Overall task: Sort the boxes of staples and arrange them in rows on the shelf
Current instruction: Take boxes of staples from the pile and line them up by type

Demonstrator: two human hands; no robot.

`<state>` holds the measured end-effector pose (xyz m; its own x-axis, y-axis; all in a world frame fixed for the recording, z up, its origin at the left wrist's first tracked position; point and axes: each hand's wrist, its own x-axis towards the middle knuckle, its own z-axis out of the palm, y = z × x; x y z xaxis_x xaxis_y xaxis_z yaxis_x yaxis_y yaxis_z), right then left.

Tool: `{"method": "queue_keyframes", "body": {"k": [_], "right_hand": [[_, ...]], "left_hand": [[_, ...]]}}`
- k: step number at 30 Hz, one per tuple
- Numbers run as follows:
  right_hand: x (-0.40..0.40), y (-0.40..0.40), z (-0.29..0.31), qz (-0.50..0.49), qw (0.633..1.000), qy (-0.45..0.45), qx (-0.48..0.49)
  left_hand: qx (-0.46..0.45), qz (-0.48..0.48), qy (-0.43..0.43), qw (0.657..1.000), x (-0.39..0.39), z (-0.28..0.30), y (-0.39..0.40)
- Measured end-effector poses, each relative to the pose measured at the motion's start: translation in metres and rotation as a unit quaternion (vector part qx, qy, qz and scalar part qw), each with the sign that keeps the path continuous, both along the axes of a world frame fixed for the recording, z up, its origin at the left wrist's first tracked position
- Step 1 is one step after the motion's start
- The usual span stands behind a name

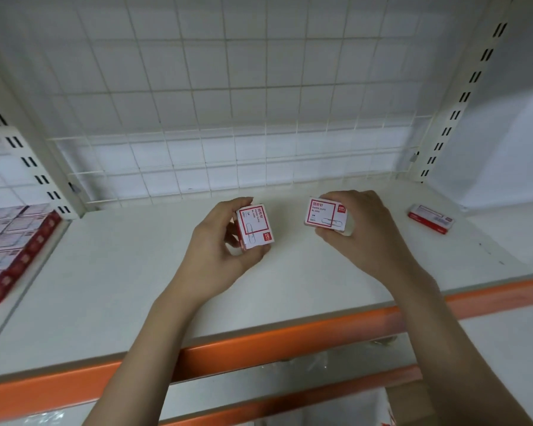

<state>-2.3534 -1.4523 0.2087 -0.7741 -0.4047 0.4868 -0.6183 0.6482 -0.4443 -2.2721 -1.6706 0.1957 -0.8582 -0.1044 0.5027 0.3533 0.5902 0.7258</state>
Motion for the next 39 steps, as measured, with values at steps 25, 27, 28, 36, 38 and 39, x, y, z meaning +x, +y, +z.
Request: {"method": "queue_keyframes", "body": {"k": [25,27,28,36,38,39], "right_hand": [[0.11,-0.15,-0.01,0.013,0.998,-0.053,0.014],[0.11,-0.15,-0.01,0.021,0.998,-0.049,0.019],[0.11,-0.149,-0.01,0.025,0.998,-0.047,0.019],[0.113,-0.143,-0.015,0.058,0.997,-0.052,0.001],[0.116,-0.139,-0.018,0.066,0.996,-0.058,-0.006],[0.118,-0.138,-0.02,0.07,0.996,-0.061,-0.006]], "left_hand": [[-0.053,-0.041,-0.049,0.997,0.087,0.003,-0.152],[-0.062,-0.029,-0.051,0.996,0.091,0.005,-0.152],[-0.053,-0.023,-0.059,0.997,0.094,0.006,-0.151],[-0.02,0.029,-0.072,0.997,0.116,0.006,-0.136],[-0.016,0.032,-0.065,0.997,0.123,0.003,-0.132],[-0.02,0.034,-0.057,0.998,0.126,0.001,-0.131]]}}
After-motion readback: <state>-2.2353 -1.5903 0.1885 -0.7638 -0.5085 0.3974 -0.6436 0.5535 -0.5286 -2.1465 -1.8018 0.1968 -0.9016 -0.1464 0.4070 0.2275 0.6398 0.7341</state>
